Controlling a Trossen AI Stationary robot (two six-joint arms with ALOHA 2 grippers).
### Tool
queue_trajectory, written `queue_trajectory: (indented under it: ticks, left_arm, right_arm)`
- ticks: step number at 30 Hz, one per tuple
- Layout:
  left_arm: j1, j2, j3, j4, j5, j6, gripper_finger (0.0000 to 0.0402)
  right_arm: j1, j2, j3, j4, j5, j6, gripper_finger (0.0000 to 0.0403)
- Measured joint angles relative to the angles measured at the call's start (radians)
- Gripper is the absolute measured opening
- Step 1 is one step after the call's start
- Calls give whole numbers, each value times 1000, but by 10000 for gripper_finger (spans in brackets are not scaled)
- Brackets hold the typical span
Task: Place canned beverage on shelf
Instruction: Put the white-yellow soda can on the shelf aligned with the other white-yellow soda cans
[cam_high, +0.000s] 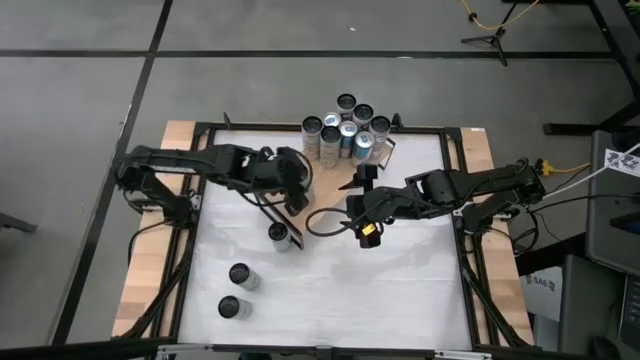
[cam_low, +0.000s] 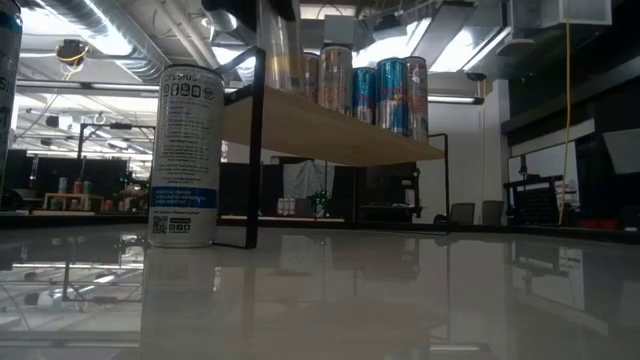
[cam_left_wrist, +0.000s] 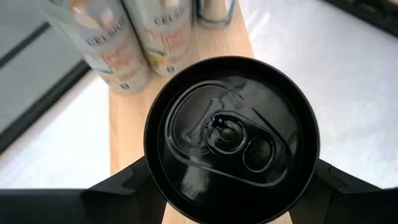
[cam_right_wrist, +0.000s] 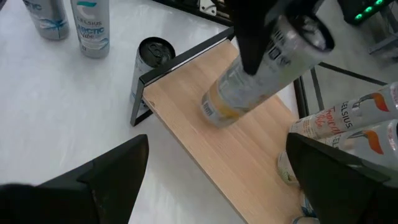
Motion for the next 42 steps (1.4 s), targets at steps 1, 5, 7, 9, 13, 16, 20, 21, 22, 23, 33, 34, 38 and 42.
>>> queue_trajectory:
  ticks: [1, 5, 7, 9, 13, 16, 20, 21, 22, 23, 33, 34, 38, 42]
  left_arm:
    - [6, 8, 0, 0, 11, 4, 233]
    - [20, 23, 0, 0, 31, 32, 233]
    - [21, 28, 0, 0, 31, 34, 236]
    - [21, 28, 0, 0, 32, 34, 242]
    - [20, 28, 0, 0, 33, 34, 262]
    - [19, 28, 0, 0, 33, 34, 277]
    - [18, 28, 1, 7, 32, 35, 289]
    - [18, 27, 2, 8, 33, 34, 290]
    - [19, 25, 2, 7, 31, 34, 290]
    - [19, 25, 2, 7, 31, 34, 291]
    - [19, 24, 2, 12, 32, 34, 292]
    - [19, 24, 2, 12, 32, 34, 292]
    - [19, 16, 2, 18, 32, 34, 292]
    - [18, 1, 2, 47, 33, 34, 292]
  right_arm:
    - [0, 0, 0, 0, 0, 3, 376]
    - [0, 0, 0, 0, 0, 6, 376]
    - [0, 0, 0, 0, 0, 6, 376]
    - [0, 0, 0, 0, 0, 6, 376]
    - [0, 0, 0, 0, 0, 6, 376]
    - [0, 0, 0, 0, 0, 6, 376]
    - [0, 0, 0, 0, 0, 6, 376]
    - [0, 0, 0, 0, 0, 6, 376]
    - [0, 0, 0, 0, 0, 6, 376]
    - [0, 0, 0, 0, 0, 6, 376]
    - [0, 0, 0, 0, 0, 6, 376]
    - [0, 0, 0, 0, 0, 6, 376]
    - [0, 0, 0, 0, 0, 6, 376]
    - [0, 0, 0, -1, 0, 6, 376]
